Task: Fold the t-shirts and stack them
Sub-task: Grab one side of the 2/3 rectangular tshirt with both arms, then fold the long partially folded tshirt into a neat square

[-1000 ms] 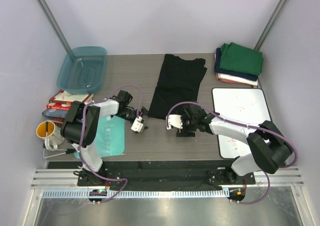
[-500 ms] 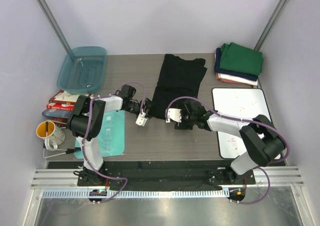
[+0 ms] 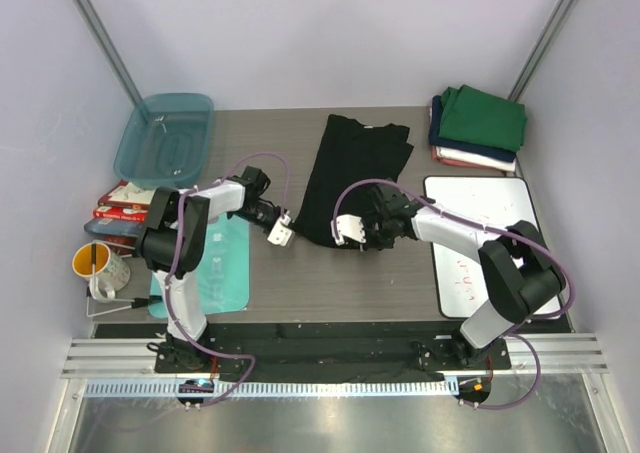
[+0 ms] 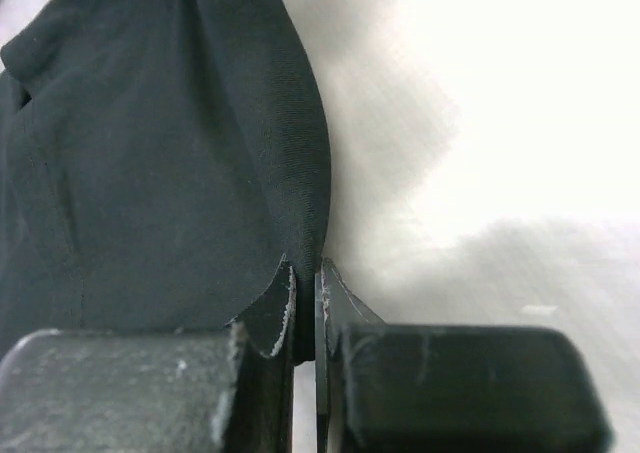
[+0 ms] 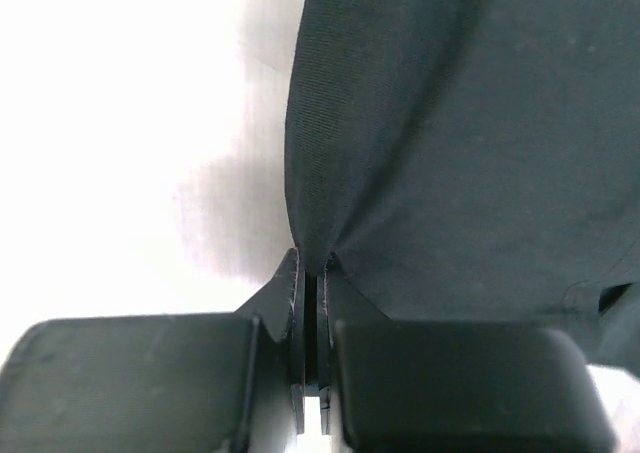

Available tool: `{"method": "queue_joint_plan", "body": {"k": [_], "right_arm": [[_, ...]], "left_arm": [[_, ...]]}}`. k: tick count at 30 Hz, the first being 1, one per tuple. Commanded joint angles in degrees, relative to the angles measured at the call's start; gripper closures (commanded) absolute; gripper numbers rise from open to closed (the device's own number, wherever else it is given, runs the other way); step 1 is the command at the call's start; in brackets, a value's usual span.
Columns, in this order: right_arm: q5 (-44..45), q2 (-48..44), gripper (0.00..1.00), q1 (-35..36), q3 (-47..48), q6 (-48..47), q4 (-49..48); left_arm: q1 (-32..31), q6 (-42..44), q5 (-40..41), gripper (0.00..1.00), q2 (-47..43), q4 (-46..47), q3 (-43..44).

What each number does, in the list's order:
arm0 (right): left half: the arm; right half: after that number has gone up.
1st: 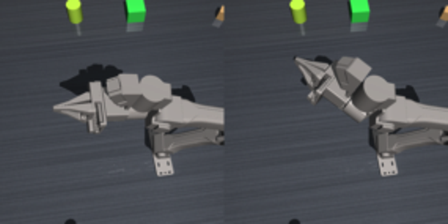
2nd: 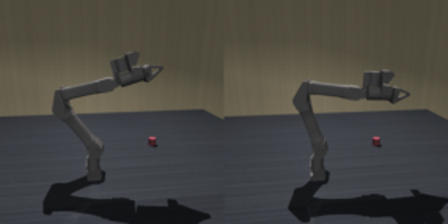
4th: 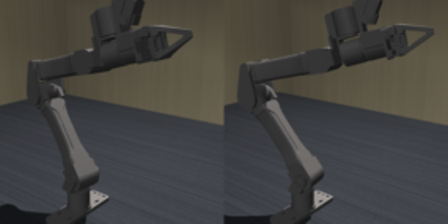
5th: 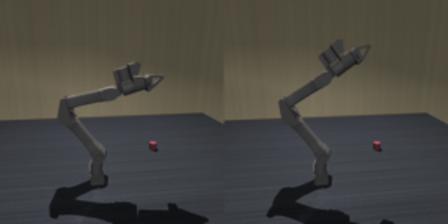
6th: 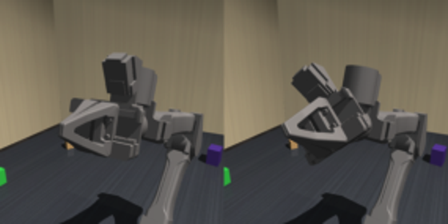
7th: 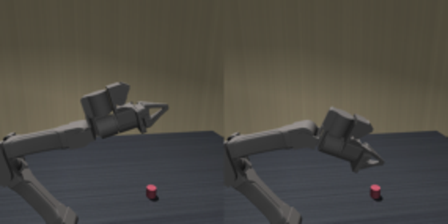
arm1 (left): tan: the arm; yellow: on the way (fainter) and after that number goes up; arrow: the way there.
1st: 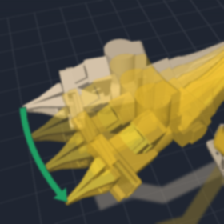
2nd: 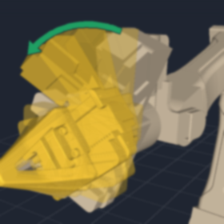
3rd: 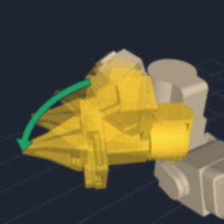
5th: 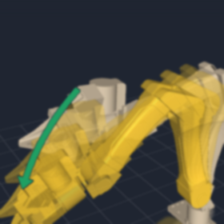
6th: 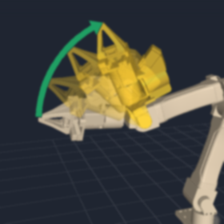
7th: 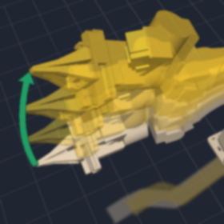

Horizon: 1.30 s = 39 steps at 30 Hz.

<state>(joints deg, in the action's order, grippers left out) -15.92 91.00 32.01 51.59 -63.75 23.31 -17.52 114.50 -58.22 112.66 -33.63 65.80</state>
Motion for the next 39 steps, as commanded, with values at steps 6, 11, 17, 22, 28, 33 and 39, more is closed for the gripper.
{"method": "queue_joint_plan", "body": {"k": [6, 11, 17, 22, 28, 33, 39], "right_arm": [[-13.7, -7.8, 0.99, -0.3, 9.3, -3.6, 30.8], [-18.2, -13.9, 0.99, 1.6, 11.0, -4.7, 41.2], [-20.0, -16.9, 0.99, 3.1, 12.9, -3.5, 45.9], [-11.6, -15.5, 0.99, 2.6, 14.7, -1.4, 35.1], [-6.2, -7.5, 0.99, -2.0, 18.6, -8.1, 26.1], [-4.5, 1.1, 0.99, -5.6, 26.4, -11.0, 23.1], [-3.8, 9.2, 0.99, -8.4, 33.4, -13.2, 19.1]], "left_arm": [[1.6, 24.6, -5.3, 1.0, -18.8, -38.4, -1.0], [1.5, 31.3, -6.7, 1.0, -22.7, -54.3, -1.3], [1.6, 31.0, -7.4, 1.0, -24.9, -59.2, -1.1], [2.8, 17.5, -9.1, 1.0, -26.9, -45.1, -1.1], [4.0, -4.1, -5.9, 1.0, -28.1, -15.0, -2.3], [5.1, -8.0, -3.5, 1.0, -23.0, -5.9, 1.2], [6.2, -8.5, -2.5, 1.0, -18.2, 2.1, 3.0]]}}
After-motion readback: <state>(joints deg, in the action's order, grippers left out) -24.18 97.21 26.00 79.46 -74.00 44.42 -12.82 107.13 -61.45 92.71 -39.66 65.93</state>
